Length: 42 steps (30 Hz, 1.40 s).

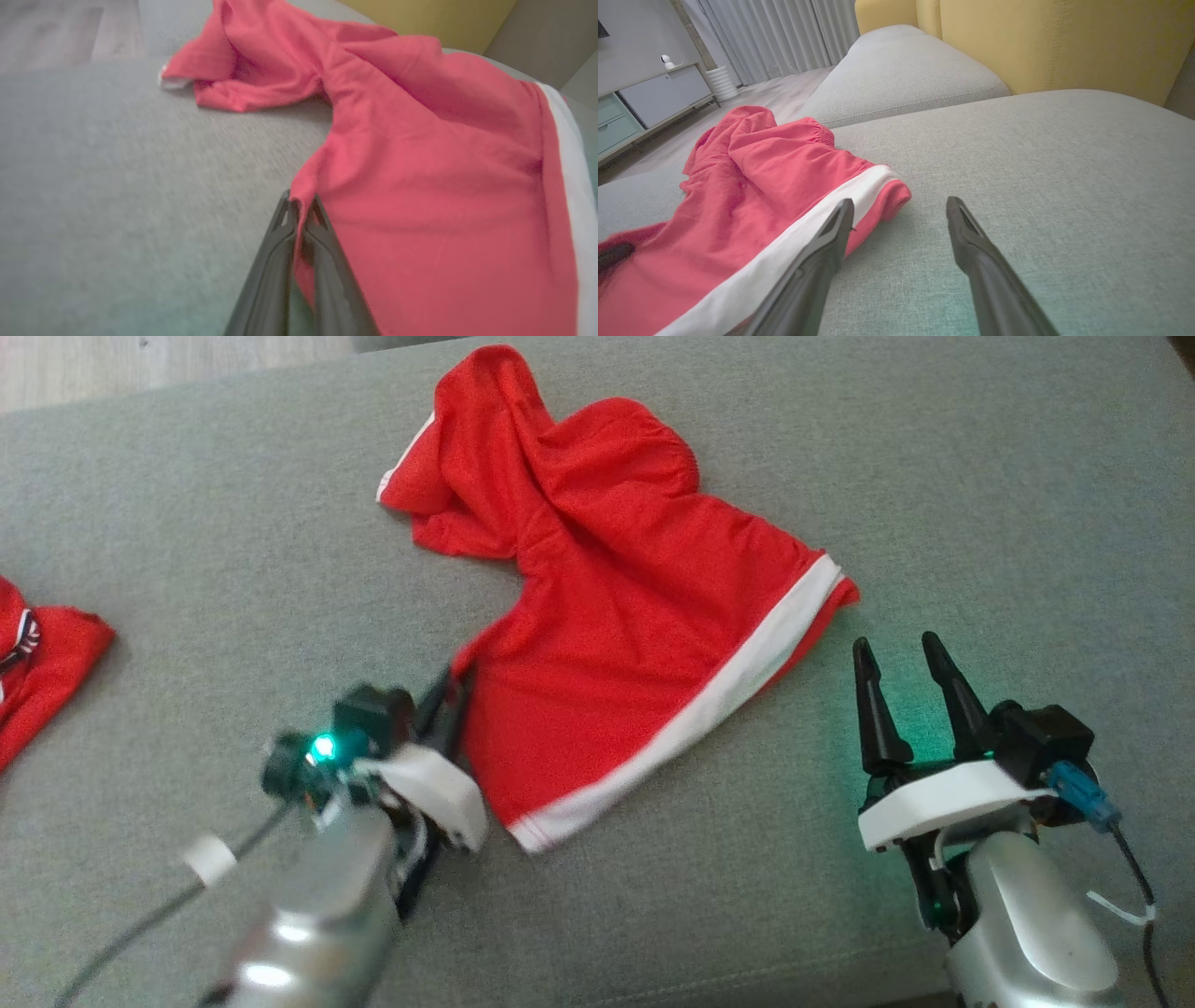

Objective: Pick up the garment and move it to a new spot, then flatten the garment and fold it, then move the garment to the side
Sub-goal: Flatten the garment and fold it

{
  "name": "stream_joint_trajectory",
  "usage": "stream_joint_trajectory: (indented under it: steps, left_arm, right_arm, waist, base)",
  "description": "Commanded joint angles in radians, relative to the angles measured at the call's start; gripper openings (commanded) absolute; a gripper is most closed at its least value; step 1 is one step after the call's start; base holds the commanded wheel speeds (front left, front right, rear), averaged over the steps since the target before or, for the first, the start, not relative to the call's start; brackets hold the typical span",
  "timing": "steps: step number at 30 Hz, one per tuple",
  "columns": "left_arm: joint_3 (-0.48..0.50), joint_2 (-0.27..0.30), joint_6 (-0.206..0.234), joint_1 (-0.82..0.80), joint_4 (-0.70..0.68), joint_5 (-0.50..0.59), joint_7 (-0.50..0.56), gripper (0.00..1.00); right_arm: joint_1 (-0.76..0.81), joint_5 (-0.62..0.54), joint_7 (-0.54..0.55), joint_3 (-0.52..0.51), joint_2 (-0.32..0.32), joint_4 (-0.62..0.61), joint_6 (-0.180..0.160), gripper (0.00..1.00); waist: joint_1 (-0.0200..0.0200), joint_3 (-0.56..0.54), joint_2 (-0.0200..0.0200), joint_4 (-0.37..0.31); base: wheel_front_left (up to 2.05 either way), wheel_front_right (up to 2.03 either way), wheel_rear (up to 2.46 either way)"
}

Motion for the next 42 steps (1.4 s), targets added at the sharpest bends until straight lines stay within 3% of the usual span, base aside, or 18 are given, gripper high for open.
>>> stream_joint_trajectory:
  steps: [1,10,11,12,15,17,21,27,33,42]
  left_arm:
    - [0.034,0.043,0.006,-0.086,-0.030,0.016,-0.005,0.00]
    - [-0.024,0.194,-0.006,-0.285,0.067,0.077,0.004,0.00]
    - [-0.027,0.203,-0.006,-0.293,0.084,0.075,0.004,0.44]
    - [-0.029,0.208,-0.007,-0.296,0.100,0.072,0.003,1.00]
    - [-0.008,0.207,-0.003,-0.280,0.134,0.044,-0.001,1.00]
    - [0.030,0.203,0.030,-0.252,0.123,0.018,-0.004,1.00]
    - [0.136,0.204,0.126,-0.116,-0.056,0.003,-0.005,1.00]
    - [0.244,0.157,0.182,0.179,-0.308,0.066,-0.005,1.00]
    - [0.365,0.073,0.179,0.436,-0.495,0.125,-0.005,1.00]
    - [0.448,0.014,0.132,0.563,-0.569,0.192,-0.005,1.00]
  right_arm:
    - [-0.007,-0.002,-0.006,0.017,0.001,-0.033,-0.001,1.00]
    - [-0.021,0.021,-0.006,0.049,0.001,-0.031,-0.001,1.00]
    - [-0.022,0.023,-0.006,0.053,0.001,-0.031,-0.001,1.00]
    - [-0.022,0.025,-0.006,0.057,0.001,-0.030,-0.001,1.00]
    - [-0.021,0.033,-0.006,0.063,0.001,-0.032,-0.001,1.00]
    - [-0.019,0.037,-0.006,0.064,0.001,-0.036,-0.001,1.00]
    - [-0.002,0.035,-0.006,0.052,0.001,-0.039,-0.001,1.00]
    - [0.046,0.024,-0.006,0.030,0.001,-0.027,-0.001,1.00]
    - [0.104,0.015,-0.006,0.025,0.001,-0.011,-0.001,1.00]
    - [0.152,-0.003,-0.006,0.003,0.001,-0.004,-0.001,1.00]
  waist:
    - [0.0001,0.001,0.0000,0.005]
    - [0.0001,0.009,0.0000,-0.014]
    - [0.0001,0.009,0.0000,-0.019]
    - [0.0001,0.008,0.0000,-0.023]
    - [0.0001,-0.002,0.0000,-0.031]
    - [0.0001,-0.014,0.0000,-0.031]
    - [0.0001,-0.052,0.0000,-0.008]
    - [0.0001,-0.128,0.0000,0.045]
    - [0.0001,-0.205,0.0000,0.080]
    - [0.0001,-0.230,0.0000,0.102]
  base:
    - [0.00,0.00,0.00]
    - [0.00,0.00,0.00]
    - [0.00,0.00,0.00]
    - [0.00,0.00,0.00]
    - [0.00,0.00,0.00]
    - [0.00,0.00,0.00]
    - [0.00,0.00,0.00]
    - [0.00,0.00,0.00]
    - [0.00,0.00,0.00]
    - [0.00,0.00,0.00]
